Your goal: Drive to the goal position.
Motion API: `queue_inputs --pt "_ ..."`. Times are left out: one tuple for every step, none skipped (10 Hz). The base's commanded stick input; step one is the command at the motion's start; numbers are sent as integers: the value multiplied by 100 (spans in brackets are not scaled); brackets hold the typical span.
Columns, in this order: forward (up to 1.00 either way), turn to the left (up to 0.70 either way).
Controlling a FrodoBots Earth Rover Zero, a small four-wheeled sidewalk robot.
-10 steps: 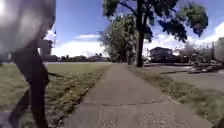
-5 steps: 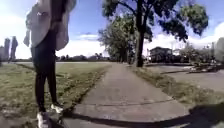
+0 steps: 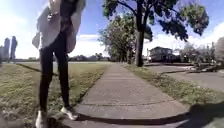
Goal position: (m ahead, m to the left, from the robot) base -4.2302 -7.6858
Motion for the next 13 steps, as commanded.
queue_inputs --pt "7 0" --pt "7 0" --pt "7 0" --pt "7 0" --pt "7 0" --pt "7 0" --pt "7 0" --pt "8 0" --pt "7 0" --pt "8 0" --pt "7 0" --pt "8 0" --pt "7 0"
